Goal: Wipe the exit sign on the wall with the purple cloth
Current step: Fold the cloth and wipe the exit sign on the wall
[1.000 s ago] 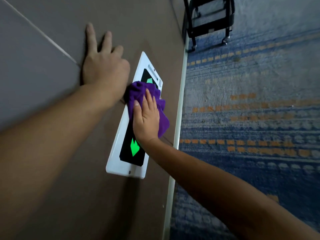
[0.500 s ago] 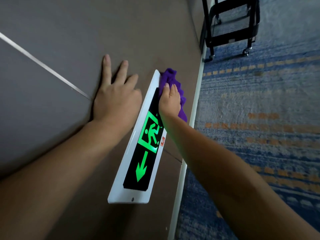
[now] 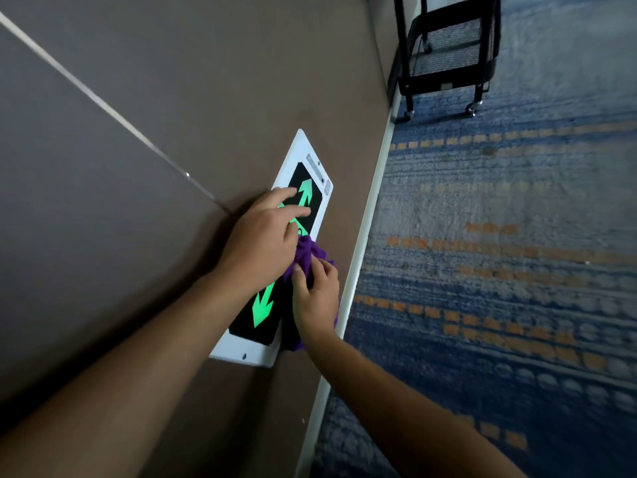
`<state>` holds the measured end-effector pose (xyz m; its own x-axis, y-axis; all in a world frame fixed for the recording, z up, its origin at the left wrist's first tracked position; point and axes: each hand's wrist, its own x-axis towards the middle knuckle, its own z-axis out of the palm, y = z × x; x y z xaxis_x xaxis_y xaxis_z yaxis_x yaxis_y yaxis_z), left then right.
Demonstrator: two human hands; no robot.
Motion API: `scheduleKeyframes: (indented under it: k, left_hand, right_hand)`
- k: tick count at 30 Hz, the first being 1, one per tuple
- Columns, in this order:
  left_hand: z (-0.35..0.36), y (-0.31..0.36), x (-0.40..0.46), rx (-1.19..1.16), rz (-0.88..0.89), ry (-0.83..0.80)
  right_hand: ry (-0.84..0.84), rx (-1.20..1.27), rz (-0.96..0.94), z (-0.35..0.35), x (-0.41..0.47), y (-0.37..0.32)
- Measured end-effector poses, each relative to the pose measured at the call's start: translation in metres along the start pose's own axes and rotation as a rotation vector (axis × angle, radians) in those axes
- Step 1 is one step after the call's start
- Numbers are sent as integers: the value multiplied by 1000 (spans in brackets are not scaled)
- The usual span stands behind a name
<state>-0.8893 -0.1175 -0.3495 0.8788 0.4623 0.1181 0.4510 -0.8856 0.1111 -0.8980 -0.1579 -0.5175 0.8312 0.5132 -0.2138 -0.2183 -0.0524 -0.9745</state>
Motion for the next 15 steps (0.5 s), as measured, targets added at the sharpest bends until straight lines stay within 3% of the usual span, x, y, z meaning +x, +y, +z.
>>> scheduleKeyframes:
  k: [3, 6, 10, 12, 15]
  left_hand:
    - [6, 4, -14, -120, -86, 39]
    - [11, 21, -24, -298, -211, 130]
    - [14, 47, -33, -742, -530, 6]
    - [5, 68, -46, -1075, -534, -70]
    - [-13, 93, -51, -1198, -406, -122]
  right_hand:
    - [-108, 15, 53, -31, -8, -6]
    - [-102, 58, 37, -71, -8, -27]
    - [-26, 125, -67, -111, -11, -77]
    - [-7, 177, -133, -134, -29, -111]
    - [29, 300, -126, -155, -47, -153]
